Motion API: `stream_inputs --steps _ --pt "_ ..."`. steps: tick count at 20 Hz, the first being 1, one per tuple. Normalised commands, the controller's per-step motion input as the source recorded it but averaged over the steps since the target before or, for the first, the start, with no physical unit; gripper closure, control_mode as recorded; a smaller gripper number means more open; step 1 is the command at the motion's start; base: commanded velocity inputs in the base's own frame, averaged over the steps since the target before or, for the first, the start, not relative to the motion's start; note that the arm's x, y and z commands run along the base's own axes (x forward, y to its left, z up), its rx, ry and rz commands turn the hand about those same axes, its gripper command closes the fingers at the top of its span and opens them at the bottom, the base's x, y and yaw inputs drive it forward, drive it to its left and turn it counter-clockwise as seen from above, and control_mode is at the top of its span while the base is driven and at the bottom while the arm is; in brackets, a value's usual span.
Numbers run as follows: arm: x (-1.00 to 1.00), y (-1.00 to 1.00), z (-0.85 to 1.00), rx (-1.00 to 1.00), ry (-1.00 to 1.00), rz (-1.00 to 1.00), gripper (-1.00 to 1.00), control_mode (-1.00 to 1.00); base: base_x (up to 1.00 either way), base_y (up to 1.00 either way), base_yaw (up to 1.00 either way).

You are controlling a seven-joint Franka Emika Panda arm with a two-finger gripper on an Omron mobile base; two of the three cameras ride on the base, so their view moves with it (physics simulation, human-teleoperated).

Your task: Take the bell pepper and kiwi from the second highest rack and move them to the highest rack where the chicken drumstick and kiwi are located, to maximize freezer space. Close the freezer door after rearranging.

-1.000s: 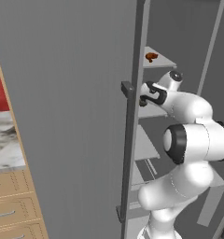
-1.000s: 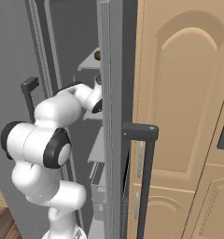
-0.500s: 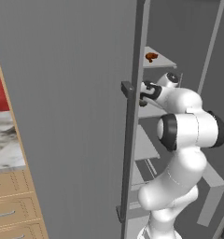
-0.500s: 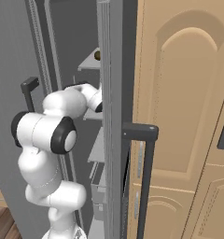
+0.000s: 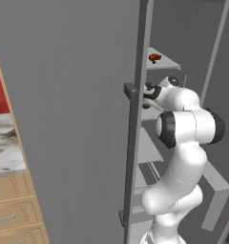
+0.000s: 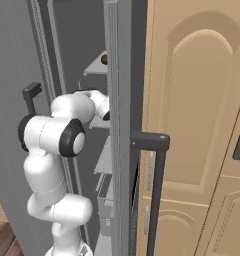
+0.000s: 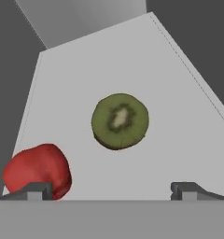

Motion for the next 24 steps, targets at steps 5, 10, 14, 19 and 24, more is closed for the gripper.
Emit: stream_inputs --steps 5,10,14,19,24 --pt "0.32 -0.04 -0.04 0.05 0.0 0.0 -1.0 -1.0 0.0 0.0 0.0" --pt "0.29 -0.03 -0.08 0.04 0.0 0.0 -1.0 -1.0 0.0 0.0 0.0" --pt "0.24 -0.04 -0.1 0.02 0.0 0.0 -1.0 -1.0 0.0 0.0 0.0" --pt "0.21 0.0 -0.12 0.01 0.0 0.0 -1.0 -1.0 0.0 0.0 0.0" --pt "0.11 0.0 -0.14 0.0 0.0 0.0 -1.0 -1.0 0.0 0.0 0.0"
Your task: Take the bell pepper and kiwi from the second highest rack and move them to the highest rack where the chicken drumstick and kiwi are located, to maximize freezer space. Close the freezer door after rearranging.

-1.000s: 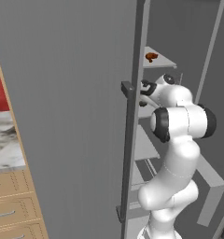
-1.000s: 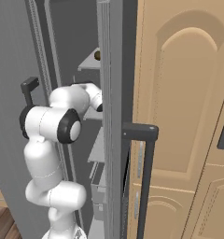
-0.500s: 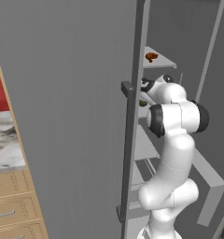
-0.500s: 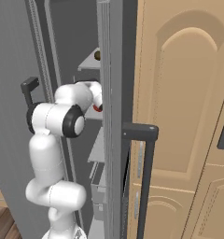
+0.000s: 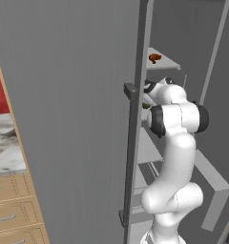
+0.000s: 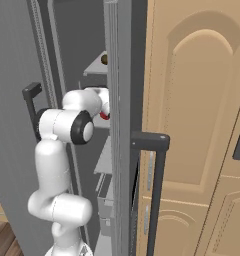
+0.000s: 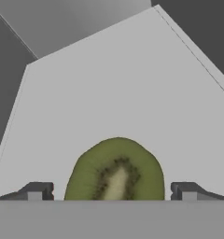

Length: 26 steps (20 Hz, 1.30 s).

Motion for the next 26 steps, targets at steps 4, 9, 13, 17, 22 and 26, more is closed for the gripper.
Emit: stream_inputs --steps 4,9,13,17,22,26 --pt "0.12 0.0 -0.13 0.0 0.0 0.0 -1.0 -1.0 0.0 0.0 0.0" --pt "0.02 0.0 -0.09 0.0 0.0 0.0 1.0 -1.0 0.0 0.0 0.0" --pt "0.0 0.0 -0.02 -0.01 0.0 0.0 1.0 -1.0 0.0 0.0 0.0" --pt "0.0 0.02 0.0 0.0 0.0 0.0 1.0 -1.0 0.0 0.0 0.0" --pt "-0.41 0.12 0.14 -0.01 -0.05 0.03 1.0 -1.0 0.0 0.0 0.0" --pt "-0.85 0.03 0.4 -0.01 -0.01 0.01 1.0 -1.0 0.0 0.0 0.0"
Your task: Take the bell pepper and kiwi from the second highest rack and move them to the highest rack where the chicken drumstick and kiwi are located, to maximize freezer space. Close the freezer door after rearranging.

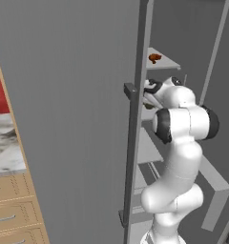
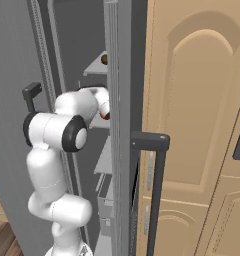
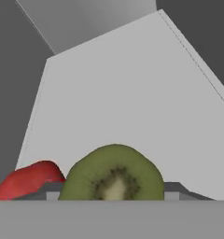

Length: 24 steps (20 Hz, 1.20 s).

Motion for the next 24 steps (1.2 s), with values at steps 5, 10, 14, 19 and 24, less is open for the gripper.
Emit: stream_inputs --steps 5,10,14,19,24 --pt "-0.99 0.09 0.43 -0.07 0.0 0.0 1.0 -1.0 0.0 0.0 0.0" --pt "-1.0 0.21 0.7 -0.13 0.0 0.0 1.0 -1.0 0.0 0.0 0.0" --pt "-1.0 0.12 0.86 -0.1 0.0 0.01 1.0 -1.0 0.0 0.0 0.0" --pt "-1.0 0.0 0.86 -0.05 0.0 0.02 1.0 -1.0 0.0 0.0 0.0" --pt "-1.0 0.0 0.85 -0.04 -0.04 0.02 1.0 -1.0 0.0 0.0 0.0"
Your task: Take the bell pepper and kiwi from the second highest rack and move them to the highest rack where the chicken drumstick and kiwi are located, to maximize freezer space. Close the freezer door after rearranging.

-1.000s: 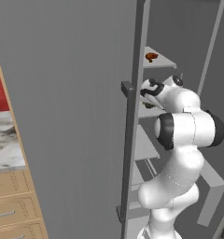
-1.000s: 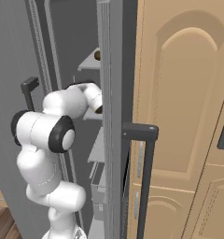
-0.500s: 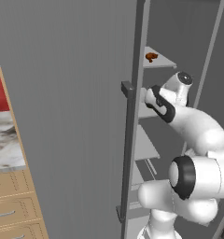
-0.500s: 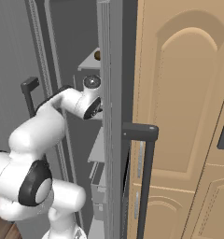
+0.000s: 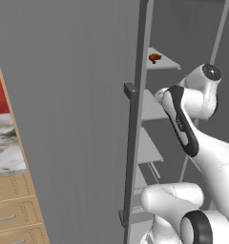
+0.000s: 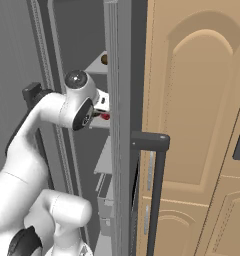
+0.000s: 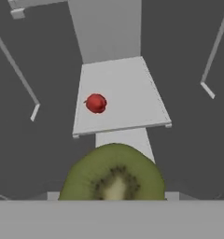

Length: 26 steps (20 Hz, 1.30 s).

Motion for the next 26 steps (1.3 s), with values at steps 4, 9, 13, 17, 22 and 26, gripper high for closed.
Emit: stream_inputs --steps 4,9,13,17,22,26 --pt "-1.0 0.0 0.89 -0.06 -0.14 0.02 1.0 -1.0 0.0 0.0 0.0" --pt "-0.54 0.01 0.86 -0.05 -0.17 0.0 1.0 -1.0 0.0 0.0 0.0" --pt "0.02 0.12 0.66 0.0 -0.18 0.0 1.0 -1.0 0.0 0.0 0.0" --pt "0.46 0.05 0.48 0.0 0.04 0.0 1.0 -1.0 0.0 0.0 0.0" --pt "0.85 -0.03 0.21 0.0 0.13 0.0 1.0 -1.0 0.0 0.0 0.0" --pt "0.95 -0.03 0.07 0.0 0.2 0.0 1.0 -1.0 0.0 0.0 0.0"
